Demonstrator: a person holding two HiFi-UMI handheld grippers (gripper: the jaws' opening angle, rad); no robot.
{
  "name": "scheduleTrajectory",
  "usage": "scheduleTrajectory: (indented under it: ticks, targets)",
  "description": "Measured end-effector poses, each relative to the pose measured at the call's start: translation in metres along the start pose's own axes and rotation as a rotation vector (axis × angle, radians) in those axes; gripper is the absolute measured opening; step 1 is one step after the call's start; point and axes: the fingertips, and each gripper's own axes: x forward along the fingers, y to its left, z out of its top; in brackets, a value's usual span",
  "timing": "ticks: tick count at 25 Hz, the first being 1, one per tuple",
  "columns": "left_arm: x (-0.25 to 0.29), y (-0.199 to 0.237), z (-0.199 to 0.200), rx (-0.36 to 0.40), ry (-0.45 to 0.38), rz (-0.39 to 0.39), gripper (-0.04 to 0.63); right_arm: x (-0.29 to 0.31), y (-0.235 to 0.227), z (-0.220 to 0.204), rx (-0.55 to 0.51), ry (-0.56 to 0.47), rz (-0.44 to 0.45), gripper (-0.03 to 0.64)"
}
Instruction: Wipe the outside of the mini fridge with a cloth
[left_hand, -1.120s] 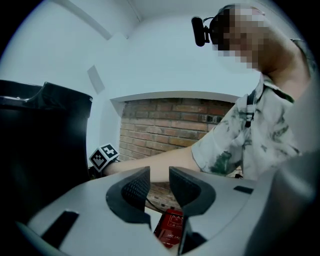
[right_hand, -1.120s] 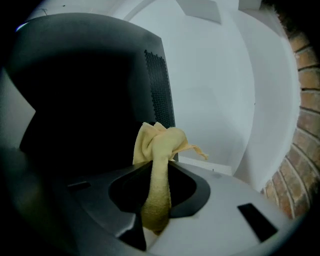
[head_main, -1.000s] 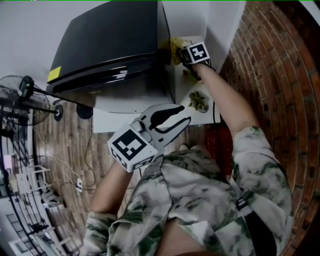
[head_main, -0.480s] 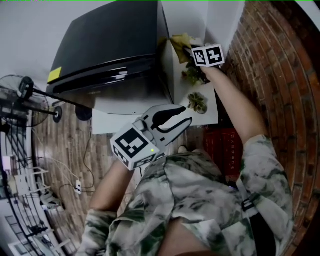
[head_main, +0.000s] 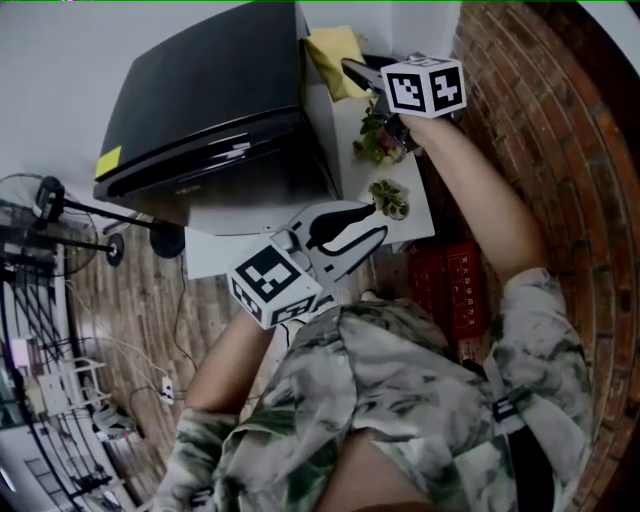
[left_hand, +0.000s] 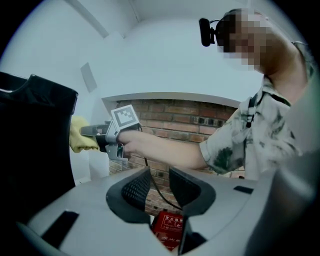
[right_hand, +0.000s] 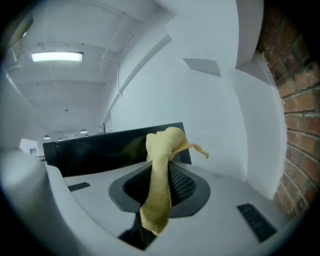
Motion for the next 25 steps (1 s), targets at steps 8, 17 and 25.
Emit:
scheduleTrajectory:
  ticks: [8,17,25]
  targets:
    - [-0.011,0.001,-0.007,-0.018,0.009,0.027,0.12,0.023,0.011,-0.033,0.028,0.046,0.011,0.089]
    - [-0.013,0.004,-0.014,-0.035,0.021,0.072,0.12,0.046,-0.006,-0.097,0.061,0.135,-0.006,0.089]
    - [-0.014,0.007,-0.02,-0.062,0.033,0.113,0.12,0.062,-0.027,-0.173,0.086,0.238,-0.044,0.089]
